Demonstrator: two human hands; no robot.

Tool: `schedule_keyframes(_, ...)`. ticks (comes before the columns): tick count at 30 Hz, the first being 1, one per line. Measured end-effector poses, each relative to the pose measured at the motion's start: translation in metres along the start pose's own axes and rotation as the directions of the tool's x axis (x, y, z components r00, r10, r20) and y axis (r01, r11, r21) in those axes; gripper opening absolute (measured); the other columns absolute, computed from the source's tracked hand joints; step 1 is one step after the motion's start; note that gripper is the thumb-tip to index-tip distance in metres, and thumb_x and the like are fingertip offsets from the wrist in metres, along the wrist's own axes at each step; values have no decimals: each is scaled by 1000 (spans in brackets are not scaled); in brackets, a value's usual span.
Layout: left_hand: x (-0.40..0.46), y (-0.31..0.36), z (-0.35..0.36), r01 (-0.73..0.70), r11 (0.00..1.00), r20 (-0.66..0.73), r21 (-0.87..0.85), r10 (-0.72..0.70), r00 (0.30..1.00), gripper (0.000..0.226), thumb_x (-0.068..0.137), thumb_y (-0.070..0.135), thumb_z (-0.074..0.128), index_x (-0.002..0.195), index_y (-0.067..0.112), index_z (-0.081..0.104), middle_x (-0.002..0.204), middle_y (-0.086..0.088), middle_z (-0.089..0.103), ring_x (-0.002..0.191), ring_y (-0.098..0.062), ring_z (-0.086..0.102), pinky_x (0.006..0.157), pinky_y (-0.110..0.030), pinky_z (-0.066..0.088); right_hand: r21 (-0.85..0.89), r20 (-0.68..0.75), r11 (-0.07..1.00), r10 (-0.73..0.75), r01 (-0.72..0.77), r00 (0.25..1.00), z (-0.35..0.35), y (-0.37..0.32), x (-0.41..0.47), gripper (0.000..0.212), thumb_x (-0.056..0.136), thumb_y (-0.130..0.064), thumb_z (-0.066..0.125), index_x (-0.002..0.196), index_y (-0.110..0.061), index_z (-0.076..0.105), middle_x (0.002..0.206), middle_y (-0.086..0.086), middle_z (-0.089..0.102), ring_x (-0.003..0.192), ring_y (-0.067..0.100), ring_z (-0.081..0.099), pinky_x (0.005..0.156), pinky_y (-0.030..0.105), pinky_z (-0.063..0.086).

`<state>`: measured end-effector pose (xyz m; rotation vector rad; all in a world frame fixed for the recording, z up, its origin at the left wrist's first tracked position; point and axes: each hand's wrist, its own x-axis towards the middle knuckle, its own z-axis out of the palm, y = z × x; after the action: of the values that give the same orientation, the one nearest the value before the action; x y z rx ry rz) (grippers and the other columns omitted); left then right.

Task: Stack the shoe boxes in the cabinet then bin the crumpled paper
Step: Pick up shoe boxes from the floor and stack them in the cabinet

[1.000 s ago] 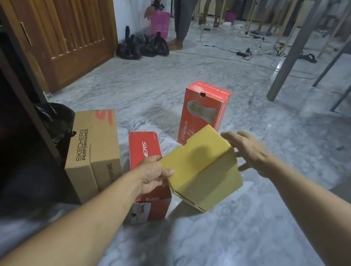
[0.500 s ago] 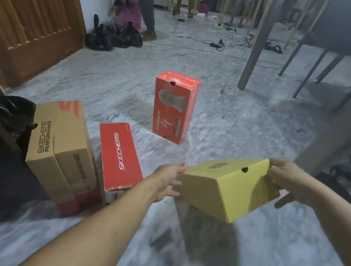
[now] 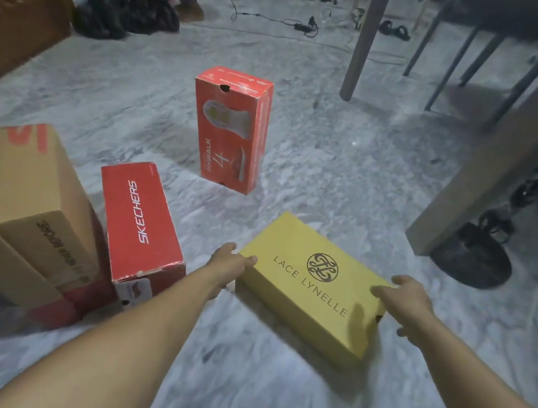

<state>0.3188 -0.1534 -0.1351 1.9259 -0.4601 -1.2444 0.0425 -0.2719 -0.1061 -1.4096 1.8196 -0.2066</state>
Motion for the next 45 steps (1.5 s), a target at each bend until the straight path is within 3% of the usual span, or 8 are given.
schedule_keyframes(5, 22, 0, 3, -7, 999, 39, 49, 5, 999, 72, 93, 32, 61, 152, 15, 24, 158, -1, 24, 141, -25, 31, 97, -37, 38, 6, 293, 977, 201, -212, 935, 19, 8, 4, 77, 84, -31, 75, 141, -9, 27, 149, 20, 35, 123, 50, 47, 72, 64, 54)
schedule_keyframes(13, 30, -3, -2, -53, 998, 61, 23, 52, 997, 45, 82, 19, 75, 122, 13, 54, 122, -4, 60, 107, -20, 56, 78, -26, 42, 113, 35, 994, 12, -16, 999, 40, 10, 16, 46, 66, -32, 88, 93, -14, 55, 90, 8, 63, 83, 30, 63, 63, 38, 53)
schedule_keyframes(20, -29, 9, -19, -201, 963, -44, -178, 196, 980, 47, 83, 21, 74, 120, 25, 45, 125, 2, 58, 88, -8, 52, 57, -25, 31, 172, -66, 969, -167, 176, 984, 25, -17, -19, 67, 54, -50, 90, 100, -12, 60, 94, 3, 66, 85, 25, 65, 77, 43, 56)
schedule_keyframes(24, -84, 21, -39, -304, 926, -153, -224, 275, 949, 45, 82, 16, 75, 116, 20, 44, 128, -5, 58, 108, -21, 60, 62, -27, 44, 192, -57, 924, -325, 330, 944, 0, -39, -63, 73, 46, -55, 91, 102, -16, 63, 94, -1, 70, 86, 23, 67, 77, 44, 57)
schedule_keyframes(28, -149, 38, -76, -389, 900, -248, -198, 338, 908, 60, 78, 23, 79, 130, 28, 48, 129, -2, 58, 111, -24, 61, 87, -40, 54, 215, 62, 850, -502, 480, 862, -31, -74, -120, 49, 62, -33, 92, 96, -15, 62, 85, -7, 65, 77, 10, 63, 58, 30, 48)
schedule_keyframes(33, -229, 38, -129, -469, 877, -368, -101, 405, 837, 61, 87, 22, 70, 140, 38, 44, 115, 13, 61, 103, -10, 57, 68, -20, 45, 173, 235, 796, -606, 581, 760, -45, -121, -179, 44, 56, -25, 95, 85, -11, 64, 78, 3, 68, 69, 17, 63, 61, 35, 52)
schedule_keyframes(42, -362, -5, -213, -474, 873, -655, -116, 291, 697, 42, 87, 25, 70, 122, 45, 55, 98, 18, 63, 97, -14, 57, 74, -38, 48, 149, 395, 594, -768, 790, 503, -11, -187, -296, 62, 49, -29, 97, 95, -5, 64, 86, 10, 70, 74, 26, 71, 63, 48, 61)
schedule_keyframes(45, -412, -26, -236, -468, 875, -739, -123, 234, 632, 56, 86, 31, 71, 136, 40, 47, 104, 17, 60, 107, -19, 55, 88, -51, 47, 180, 428, 513, -809, 840, 402, 6, -199, -347, 59, 54, -26, 96, 96, -8, 58, 82, 4, 63, 70, 18, 63, 49, 30, 55)
